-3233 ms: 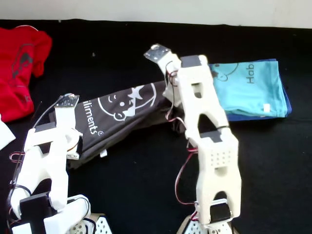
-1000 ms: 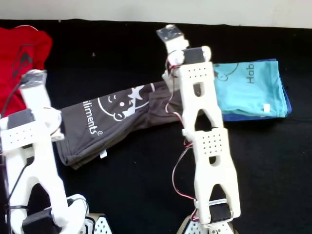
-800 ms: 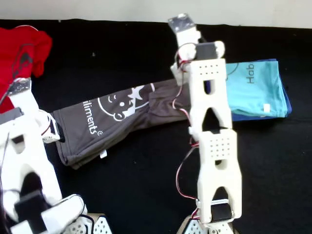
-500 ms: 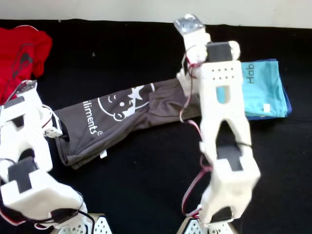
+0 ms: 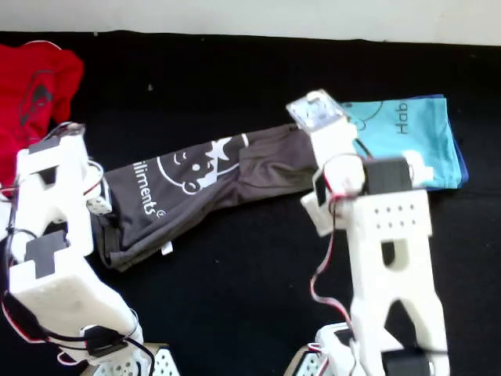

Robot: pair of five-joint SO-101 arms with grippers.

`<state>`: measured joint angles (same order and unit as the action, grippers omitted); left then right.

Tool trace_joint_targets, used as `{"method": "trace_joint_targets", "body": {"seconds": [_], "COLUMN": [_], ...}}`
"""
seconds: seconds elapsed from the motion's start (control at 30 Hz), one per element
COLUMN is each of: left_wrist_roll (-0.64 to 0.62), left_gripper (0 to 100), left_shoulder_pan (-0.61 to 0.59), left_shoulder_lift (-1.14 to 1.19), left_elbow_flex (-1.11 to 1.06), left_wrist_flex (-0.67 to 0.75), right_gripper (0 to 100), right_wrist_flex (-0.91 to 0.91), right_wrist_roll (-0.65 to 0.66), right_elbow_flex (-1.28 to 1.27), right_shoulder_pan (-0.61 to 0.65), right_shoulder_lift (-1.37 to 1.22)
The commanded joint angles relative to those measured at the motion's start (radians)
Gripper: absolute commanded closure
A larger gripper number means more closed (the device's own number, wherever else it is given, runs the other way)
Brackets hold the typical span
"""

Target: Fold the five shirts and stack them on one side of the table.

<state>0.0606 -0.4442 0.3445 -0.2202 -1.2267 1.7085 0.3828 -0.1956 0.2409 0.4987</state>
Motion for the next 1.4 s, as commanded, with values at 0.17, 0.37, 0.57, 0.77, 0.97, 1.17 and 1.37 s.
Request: {"method": "trace_joint_targets", "body": {"seconds": [0.17,0.37,0.57,0.77,0.97,1.17,1.37], "left_wrist_roll": [0.074,0.189,0.302,0.324,0.322,0.321,0.207], "left_gripper": [94,99,99,99,99,99,99], "left_shoulder_pan": [0.019,-0.213,-0.423,-0.435,-0.34,-0.147,0.165], "left_shoulder_lift": [0.159,0.289,0.418,0.498,0.288,-0.147,-0.375], "left_elbow_flex": [0.142,0.375,0.782,0.938,0.76,0.503,0.456], "left_wrist_flex": [-0.152,-0.261,-0.453,-0.542,-0.543,-0.542,-0.542], "right_gripper": [99.2,99.2,99.2,99.2,99.2,99.2,99.2], "right_wrist_flex": [-0.199,-0.406,-0.509,-0.671,-0.875,-0.97,-0.961], "right_wrist_roll": [0.012,0.012,0.012,0.012,0.009,0.008,0.009], "right_elbow_flex": [-0.306,-0.59,-0.808,-1.04,-1.299,-1.445,-1.475], "right_shoulder_pan": [-0.18,-0.355,-0.394,-0.395,-0.395,-0.397,-0.397], "right_shoulder_lift": [0.209,0.249,0.318,0.423,0.536,0.633,0.704]}}
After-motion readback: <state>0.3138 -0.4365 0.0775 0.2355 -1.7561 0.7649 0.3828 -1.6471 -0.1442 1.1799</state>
